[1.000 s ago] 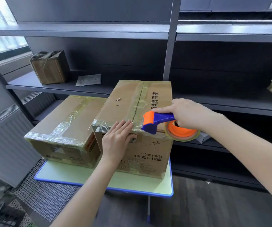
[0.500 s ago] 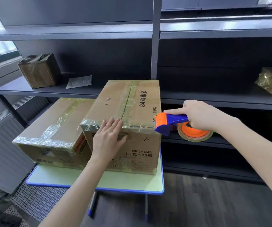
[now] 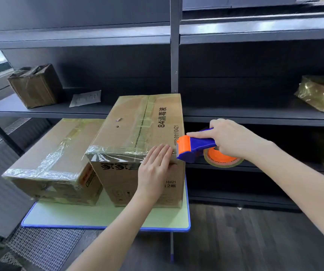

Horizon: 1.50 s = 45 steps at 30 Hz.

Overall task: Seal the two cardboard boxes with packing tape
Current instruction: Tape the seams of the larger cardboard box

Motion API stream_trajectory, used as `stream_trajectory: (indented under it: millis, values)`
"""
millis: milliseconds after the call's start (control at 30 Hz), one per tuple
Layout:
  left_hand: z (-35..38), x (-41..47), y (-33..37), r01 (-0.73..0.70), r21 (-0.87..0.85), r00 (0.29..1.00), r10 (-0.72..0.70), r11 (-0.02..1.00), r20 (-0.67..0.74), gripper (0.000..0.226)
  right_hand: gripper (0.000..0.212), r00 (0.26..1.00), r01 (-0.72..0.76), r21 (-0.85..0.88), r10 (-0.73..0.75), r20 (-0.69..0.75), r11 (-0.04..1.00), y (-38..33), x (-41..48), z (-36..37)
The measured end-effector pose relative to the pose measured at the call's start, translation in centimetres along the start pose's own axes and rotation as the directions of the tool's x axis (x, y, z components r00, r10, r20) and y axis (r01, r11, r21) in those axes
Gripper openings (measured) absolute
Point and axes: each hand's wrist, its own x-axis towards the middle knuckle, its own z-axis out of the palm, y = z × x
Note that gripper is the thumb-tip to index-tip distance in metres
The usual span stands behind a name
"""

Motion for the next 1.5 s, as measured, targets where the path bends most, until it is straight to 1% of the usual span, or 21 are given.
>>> stream_trajectory:
  millis: [67, 200, 300, 367, 433, 533, 633, 767, 867, 1000, 1033, 1100, 1133, 1167, 1233, 1267, 1333, 1367, 1433, 1500]
  values:
    - [0.0, 0.1, -0.1, 0.002, -0.011, 1.000, -0.002, 1.000, -0.016, 0.037, 0.073, 1.000, 0.018, 0.000, -0.018, -0.001, 1.000, 0.0, 0.1, 0.0]
    - [-0.3, -0.3, -0.7, -0.014, -0.024, 0.999, 0.013, 1.000, -0.040, 0.030, 0.078, 0.999, 0.010, 0.081, -0.013, 0.034, 0.997, 1.4, -0.5, 0.1]
    - [-1.0, -0.5, -2.5, 0.007, -0.020, 0.999, -0.007, 1.000, -0.045, 0.033, 0.087, 0.998, -0.023, 0.128, 0.014, 0.068, 0.992, 3.5, -1.9, 0.3]
    - [-1.3, -0.4, -3.2, 0.012, -0.027, 1.000, -0.013, 1.000, -0.009, 0.039, 0.089, 0.998, -0.028, 0.102, 0.022, 0.064, 0.994, 3.7, -2.5, 0.7]
    - [-1.4, -0.3, -2.9, 0.036, -0.029, 0.998, -0.035, 0.999, 0.043, 0.042, 0.082, 0.999, -0.007, 0.020, 0.006, 0.050, 1.000, 2.8, -2.5, 1.5]
    - [-2.0, -0.2, -1.7, 0.098, -0.037, 0.985, -0.091, 0.995, 0.143, 0.046, 0.077, 0.999, 0.002, -0.039, 0.000, 0.051, 0.999, 1.7, -2.0, 2.3]
    - [-2.9, 0.4, -0.8, 0.142, -0.070, 0.968, -0.124, 0.987, 0.219, 0.048, 0.073, 0.996, 0.053, -0.094, -0.046, 0.079, 0.994, 1.3, -1.4, 2.4]
    - [-3.4, 1.6, 0.4, 0.156, -0.041, 0.949, -0.138, 0.987, 0.282, 0.051, 0.071, 0.992, 0.074, -0.093, -0.064, 0.110, 0.993, 0.0, -0.2, 2.4]
    - [-3.6, 2.0, 0.8, 0.200, -0.031, 0.930, -0.180, 0.979, 0.321, 0.049, 0.069, 0.987, 0.091, -0.074, -0.080, 0.141, 0.993, -1.0, 0.9, 2.1]
    - [-3.7, 2.1, 1.1, 0.228, -0.023, 0.916, -0.207, 0.973, 0.343, 0.048, 0.063, 0.982, 0.108, -0.078, -0.094, 0.162, 0.991, -1.7, 2.3, 1.4]
    - [-3.7, 2.2, 1.1, 0.232, -0.019, 0.915, -0.211, 0.973, 0.344, 0.048, 0.060, 0.983, 0.099, -0.090, -0.083, 0.163, 0.991, -1.9, 2.5, 1.4]
    - [-3.8, 2.6, 1.1, 0.240, -0.010, 0.903, -0.220, 0.971, 0.369, 0.051, 0.045, 0.979, 0.098, -0.187, -0.061, 0.194, 0.978, -2.3, 2.8, 1.7]
    - [-3.9, 2.8, 1.1, 0.249, -0.006, 0.892, -0.227, 0.968, 0.391, 0.053, 0.039, 0.971, 0.109, -0.242, -0.051, 0.233, 0.964, -2.6, 2.7, 2.1]
    - [-3.9, 3.0, 1.1, 0.258, -0.002, 0.882, -0.234, 0.966, 0.409, 0.054, 0.040, 0.960, 0.112, -0.258, -0.038, 0.277, 0.960, -2.9, 2.4, 2.8]
    - [-3.8, 3.3, 1.1, 0.267, 0.001, 0.881, -0.245, 0.964, 0.405, 0.053, 0.052, 0.946, 0.069, -0.206, 0.002, 0.324, 0.976, -3.1, 1.9, 3.9]
    - [-3.7, 3.3, 1.3, 0.274, 0.005, 0.889, -0.255, 0.962, 0.379, 0.048, 0.055, 0.954, 0.023, -0.183, 0.034, 0.298, 0.983, -2.9, 1.8, 4.0]
    - [-3.1, 3.3, 1.8, 0.279, 0.015, 0.916, -0.270, 0.960, 0.297, 0.036, 0.057, 0.971, -0.111, -0.149, 0.139, 0.192, 0.983, -2.2, 2.1, 4.0]
    - [-2.8, 3.2, 2.0, 0.274, 0.021, 0.926, -0.270, 0.961, 0.262, 0.034, 0.062, 0.969, -0.182, -0.143, 0.202, 0.145, 0.973, -2.0, 2.3, 3.8]
    - [-2.2, 3.3, 2.4, 0.259, 0.041, 0.937, -0.262, 0.965, 0.230, 0.034, 0.072, 0.948, -0.304, -0.144, 0.315, 0.055, 0.942, -2.1, 2.6, 3.4]
    - [-1.7, 3.5, 2.7, 0.232, 0.076, 0.944, -0.243, 0.970, 0.221, 0.030, 0.078, 0.918, -0.397, -0.084, 0.393, -0.055, 0.914, -2.3, 3.0, 2.8]
